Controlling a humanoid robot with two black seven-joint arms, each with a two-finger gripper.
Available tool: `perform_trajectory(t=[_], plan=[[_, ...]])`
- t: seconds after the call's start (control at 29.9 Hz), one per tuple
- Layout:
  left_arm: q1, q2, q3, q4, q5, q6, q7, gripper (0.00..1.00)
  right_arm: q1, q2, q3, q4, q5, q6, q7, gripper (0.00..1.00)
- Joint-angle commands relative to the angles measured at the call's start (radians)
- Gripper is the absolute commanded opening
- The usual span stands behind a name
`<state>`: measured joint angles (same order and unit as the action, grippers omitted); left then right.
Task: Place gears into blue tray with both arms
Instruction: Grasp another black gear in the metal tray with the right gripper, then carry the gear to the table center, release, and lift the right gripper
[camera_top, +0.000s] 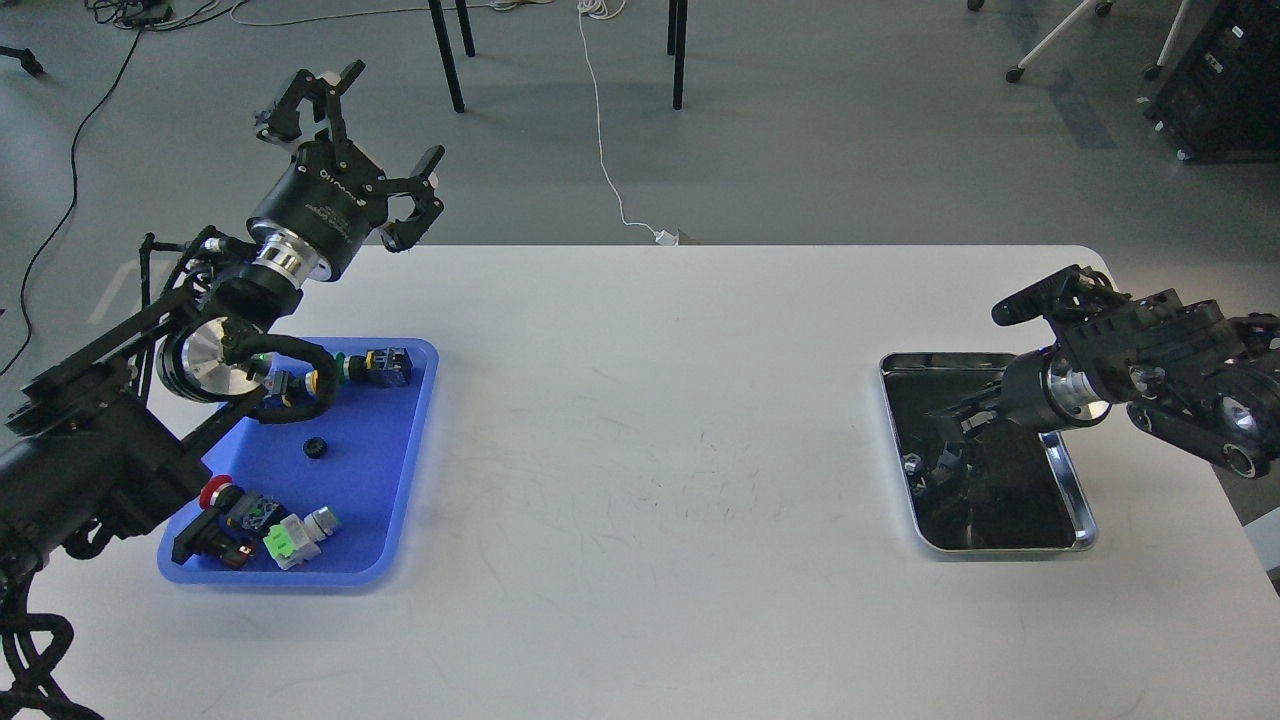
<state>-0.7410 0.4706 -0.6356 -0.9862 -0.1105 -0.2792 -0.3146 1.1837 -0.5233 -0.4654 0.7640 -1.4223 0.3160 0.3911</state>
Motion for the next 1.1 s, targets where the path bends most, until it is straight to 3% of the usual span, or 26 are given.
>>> perform_trajectory(t=[0.0,0.23,0.4,0.54,0.8,1.07], plan=[[-0.001,0.000,-0.001,0.000,0.000,0.000,0.000,0.98,-0.003,-0.007,-0.002,0.000,-0.001,0.002,0.000,0.51],[0.000,0.000,-0.001,0.000,0.000,0.000,0.000,0.98,-0.027,-0.001,-0.001,-0.012,-0.001,0.000,-0.002,0.47],[0.000,0.002,0.001,0.000,0.000,0.000,0.000,0.98,-0.042,0.008,0.001,-0.031,-0.001,-0.005,0.006,0.26],[0.000,0.013,-0.001,0.000,0.000,0.000,0.000,0.98,-0.039,0.009,0.001,-0.031,-0.001,-0.009,0.012,0.21],[0.000,0.013,-0.001,0.000,0.000,0.000,-0.001,0.98,0.026,-0.006,0.005,0.000,0.002,-0.012,0.018,0.18],[-0.001,0.017,-0.001,-0.008,0.000,0.003,0.000,0.98,0.198,0.049,0.014,0.182,0.127,-0.017,0.018,0.18]])
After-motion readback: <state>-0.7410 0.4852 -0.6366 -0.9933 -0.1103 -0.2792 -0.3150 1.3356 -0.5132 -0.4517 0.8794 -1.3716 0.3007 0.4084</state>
